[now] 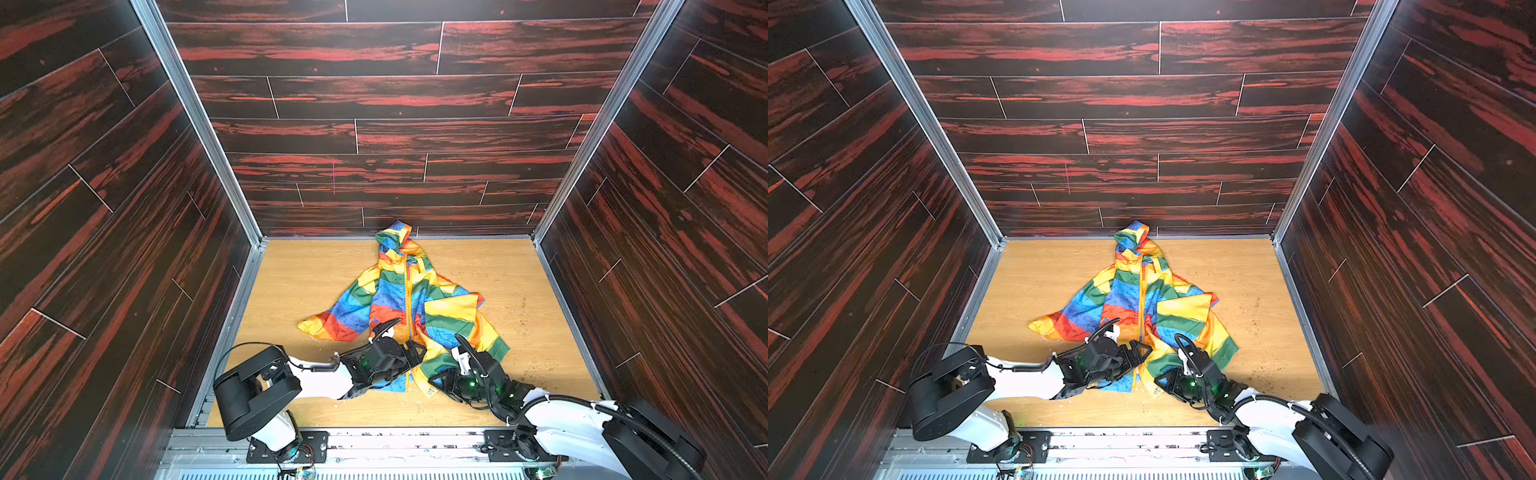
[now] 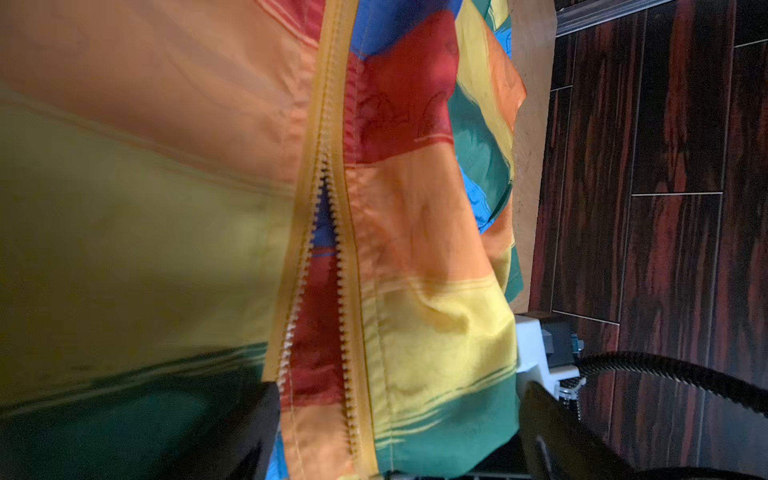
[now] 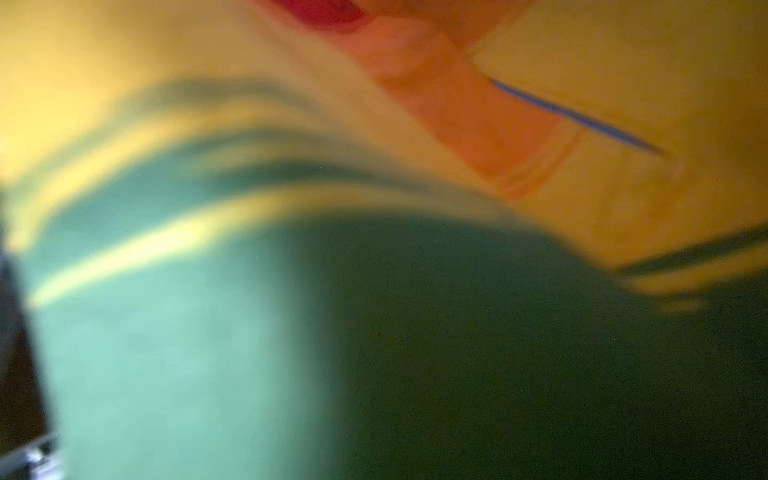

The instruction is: Zip up the jacket

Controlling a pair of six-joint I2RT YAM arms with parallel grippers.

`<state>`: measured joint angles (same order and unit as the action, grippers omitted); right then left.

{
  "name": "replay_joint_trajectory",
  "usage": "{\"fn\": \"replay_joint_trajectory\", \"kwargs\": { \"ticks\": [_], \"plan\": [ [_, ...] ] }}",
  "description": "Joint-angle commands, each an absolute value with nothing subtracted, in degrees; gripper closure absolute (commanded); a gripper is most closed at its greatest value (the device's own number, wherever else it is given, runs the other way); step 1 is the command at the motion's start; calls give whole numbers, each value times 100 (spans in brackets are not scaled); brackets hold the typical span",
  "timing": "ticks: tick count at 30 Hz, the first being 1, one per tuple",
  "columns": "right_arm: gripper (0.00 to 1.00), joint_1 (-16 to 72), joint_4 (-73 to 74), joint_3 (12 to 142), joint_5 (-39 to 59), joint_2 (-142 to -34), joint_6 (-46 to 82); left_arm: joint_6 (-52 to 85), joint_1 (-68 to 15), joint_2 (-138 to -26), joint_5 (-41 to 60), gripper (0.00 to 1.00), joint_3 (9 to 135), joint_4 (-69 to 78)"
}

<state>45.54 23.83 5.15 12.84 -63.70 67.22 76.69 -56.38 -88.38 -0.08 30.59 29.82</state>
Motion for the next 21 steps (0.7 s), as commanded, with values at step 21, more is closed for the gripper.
{"fn": "replay_joint_trajectory", "kwargs": {
  "ticks": [21],
  "plan": [
    [100, 2990, 4223, 2285, 3201, -7343, 6451, 7796, -4523, -7279, 368, 0, 3428, 2431]
  ]
}}
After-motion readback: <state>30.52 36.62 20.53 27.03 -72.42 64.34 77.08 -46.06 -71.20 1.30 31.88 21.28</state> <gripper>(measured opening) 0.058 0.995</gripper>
